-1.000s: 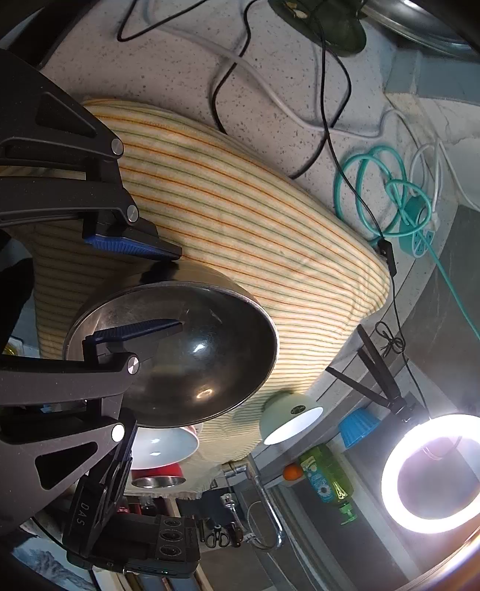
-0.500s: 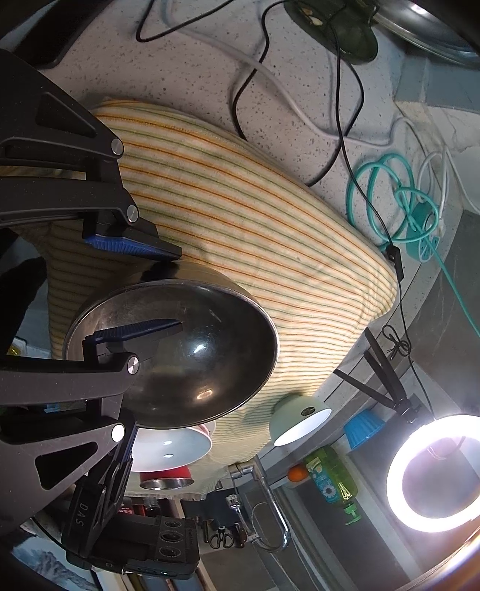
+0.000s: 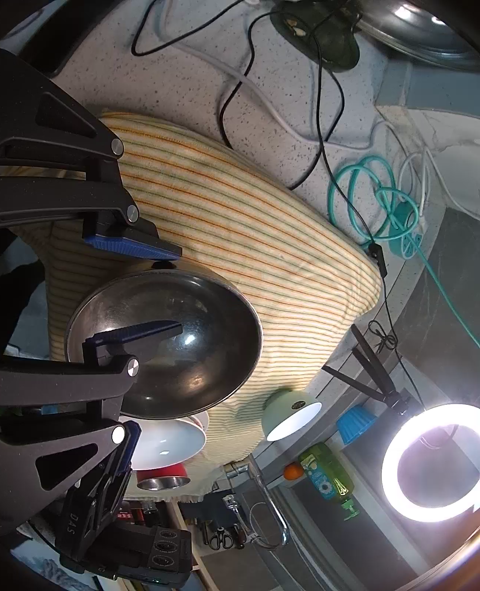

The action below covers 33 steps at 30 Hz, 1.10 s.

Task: Organize plates and bowls
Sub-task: 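Carry the steel bowl beside the plate stack and open both tools, then move both tools to the red bowl and grip its rim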

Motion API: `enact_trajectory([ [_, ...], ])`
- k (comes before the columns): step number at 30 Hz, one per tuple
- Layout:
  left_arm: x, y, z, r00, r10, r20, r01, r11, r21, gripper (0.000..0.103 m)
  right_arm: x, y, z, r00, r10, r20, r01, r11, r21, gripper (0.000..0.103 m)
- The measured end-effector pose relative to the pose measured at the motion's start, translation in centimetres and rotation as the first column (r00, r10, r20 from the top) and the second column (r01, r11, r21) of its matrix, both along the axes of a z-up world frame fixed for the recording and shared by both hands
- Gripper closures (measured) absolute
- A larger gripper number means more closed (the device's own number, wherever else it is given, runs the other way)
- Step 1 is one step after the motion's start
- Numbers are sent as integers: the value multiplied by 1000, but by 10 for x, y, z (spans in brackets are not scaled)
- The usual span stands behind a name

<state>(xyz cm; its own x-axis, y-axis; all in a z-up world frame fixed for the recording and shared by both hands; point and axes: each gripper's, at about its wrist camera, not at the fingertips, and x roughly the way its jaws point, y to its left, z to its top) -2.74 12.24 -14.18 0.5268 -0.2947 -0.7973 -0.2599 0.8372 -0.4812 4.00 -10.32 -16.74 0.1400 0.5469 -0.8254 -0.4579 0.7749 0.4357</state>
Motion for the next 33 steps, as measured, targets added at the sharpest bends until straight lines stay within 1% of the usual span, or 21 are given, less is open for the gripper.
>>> enact_trajectory([
  [2, 0, 0, 3, 1000, 0, 5, 0, 1000, 4, 71, -2, -3, 4, 1000, -5, 14, 5, 1000, 2, 61],
  [4, 0, -1, 7, 1000, 2, 12, -3, 1000, 12, 70, -2, -8, 9, 999, -13, 30, 13, 1000, 5, 52],
  [5, 1, -1, 9, 1000, 3, 16, -3, 1000, 16, 70, -3, -10, 11, 999, -17, 39, 17, 1000, 4, 49],
  [6, 1, -2, 10, 1000, 4, 19, -4, 1000, 17, 66, -3, -12, 13, 999, -22, 48, 22, 1000, 1, 45],
  [7, 1, -2, 13, 1000, 6, 25, -7, 1000, 19, 62, -3, -15, 16, 998, -27, 60, 27, 1000, -2, 44],
  [9, 2, -4, 16, 999, 7, 35, -8, 1000, 25, 59, -3, -20, 20, 997, -35, 76, 36, 999, -6, 43],
  [11, 3, -6, 20, 999, 11, 41, -13, 999, 34, 55, -4, -27, 25, 994, -46, 95, 47, 999, -10, 36],
  [12, 4, -7, 22, 999, 12, 44, -14, 999, 34, 51, -4, -30, 27, 993, -53, 106, 54, 998, -12, 29],
  [13, 5, -8, 23, 999, 13, 47, -15, 999, 35, 50, -4, -34, 29, 991, -60, 116, 62, 998, -12, 23],
  [14, 6, -10, 25, 999, 13, 51, -15, 999, 35, 50, -4, -37, 31, 991, -66, 120, 68, 998, -11, 22],
  [18, 10, -17, 29, 998, 7, 59, -9, 999, 40, 49, 1, -54, 37, 986, -99, 135, 101, 995, -10, 20],
  [21, 13, -27, 34, 998, -8, 68, 5, 999, 54, 49, 3, -71, 41, 980, -130, 153, 134, 991, -14, 14],
  [22, 14, -30, 35, 997, -14, 71, 9, 998, 60, 49, 4, -78, 43, 977, -144, 159, 147, 989, -12, 13],
  [24, 17, -38, 37, 997, -27, 76, 22, 998, 62, 47, 6, -89, 46, 972, -166, 164, 170, 985, -12, 13],
  [25, 20, -43, 38, 996, -33, 77, 28, 998, 63, 42, 7, -96, 47, 969, -179, 168, 183, 983, -12, 13],
  [27, 23, -50, 39, 996, -38, 80, 32, 997, 71, 38, 10, -109, 49, 964, -201, 175, 207, 978, -16, 13],
  [31, 32, -69, 40, 994, -72, 84, 65, 994, 85, 38, 14, -133, 50, 949, -229, 218, 248, 967, -63, 12],
  [33, 36, -78, 40, 992, -89, 84, 82, 993, 85, 38, 16, -148, 50, 945, -247, 213, 265, 962, -60, 12],
])
